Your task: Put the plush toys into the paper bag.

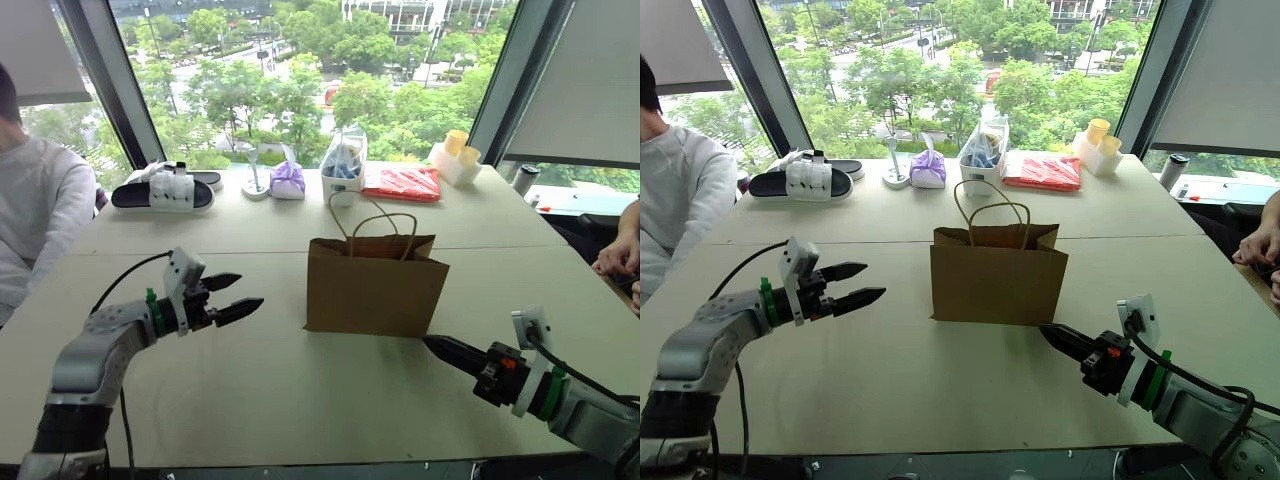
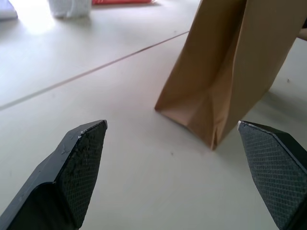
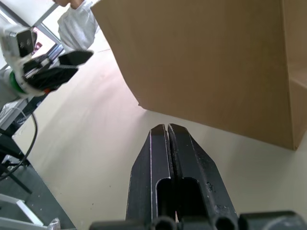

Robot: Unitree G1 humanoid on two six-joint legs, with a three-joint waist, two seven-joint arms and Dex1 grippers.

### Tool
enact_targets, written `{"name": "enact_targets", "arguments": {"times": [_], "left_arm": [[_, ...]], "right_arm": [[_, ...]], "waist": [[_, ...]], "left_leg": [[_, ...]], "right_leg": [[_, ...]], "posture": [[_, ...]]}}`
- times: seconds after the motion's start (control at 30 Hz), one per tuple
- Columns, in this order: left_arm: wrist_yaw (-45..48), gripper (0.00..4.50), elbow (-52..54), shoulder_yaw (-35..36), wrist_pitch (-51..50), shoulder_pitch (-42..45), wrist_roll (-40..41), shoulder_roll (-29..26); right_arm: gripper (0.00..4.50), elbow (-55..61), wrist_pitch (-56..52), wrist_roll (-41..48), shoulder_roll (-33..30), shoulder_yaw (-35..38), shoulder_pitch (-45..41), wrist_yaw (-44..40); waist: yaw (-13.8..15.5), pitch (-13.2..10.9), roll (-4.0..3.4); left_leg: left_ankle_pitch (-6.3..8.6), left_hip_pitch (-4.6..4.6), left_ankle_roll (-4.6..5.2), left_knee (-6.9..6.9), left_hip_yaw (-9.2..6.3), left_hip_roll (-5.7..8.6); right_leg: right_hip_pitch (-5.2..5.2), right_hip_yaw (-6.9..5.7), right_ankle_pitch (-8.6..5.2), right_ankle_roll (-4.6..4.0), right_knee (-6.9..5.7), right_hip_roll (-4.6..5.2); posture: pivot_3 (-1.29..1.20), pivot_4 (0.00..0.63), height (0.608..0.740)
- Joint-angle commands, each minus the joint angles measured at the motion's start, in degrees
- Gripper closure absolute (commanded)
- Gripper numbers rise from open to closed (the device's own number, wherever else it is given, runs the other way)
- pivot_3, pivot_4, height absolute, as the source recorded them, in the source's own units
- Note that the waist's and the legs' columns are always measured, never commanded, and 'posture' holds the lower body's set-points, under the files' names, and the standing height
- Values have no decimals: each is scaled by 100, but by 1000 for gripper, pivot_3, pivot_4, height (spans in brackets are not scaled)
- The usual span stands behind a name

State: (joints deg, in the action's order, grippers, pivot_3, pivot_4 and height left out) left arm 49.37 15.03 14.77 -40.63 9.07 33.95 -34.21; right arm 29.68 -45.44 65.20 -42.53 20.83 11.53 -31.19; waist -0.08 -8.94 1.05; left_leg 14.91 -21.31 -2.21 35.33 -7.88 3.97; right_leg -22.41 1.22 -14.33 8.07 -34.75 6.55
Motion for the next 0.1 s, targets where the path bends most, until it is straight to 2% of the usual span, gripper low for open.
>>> {"name": "enact_targets", "arguments": {"times": [0.03,0.1], "left_arm": [[-897,26,1335,661,-666,-829,802,348],[-1256,26,1609,808,-831,-1104,1025,517]], "right_arm": [[4500,-134,-44,-210,-200,-21,-42,-343],[4500,-155,-48,-288,-229,-60,-66,-436]], "waist": [[50,1,-1],[76,2,-1]], "left_leg": [[0,1,0,2,2,0],[0,1,0,2,3,-2]], "right_leg": [[5,2,-4,-8,11,1],[9,1,-8,-17,22,-3]], "posture": [[0,150,740],[0,150,740]]}}
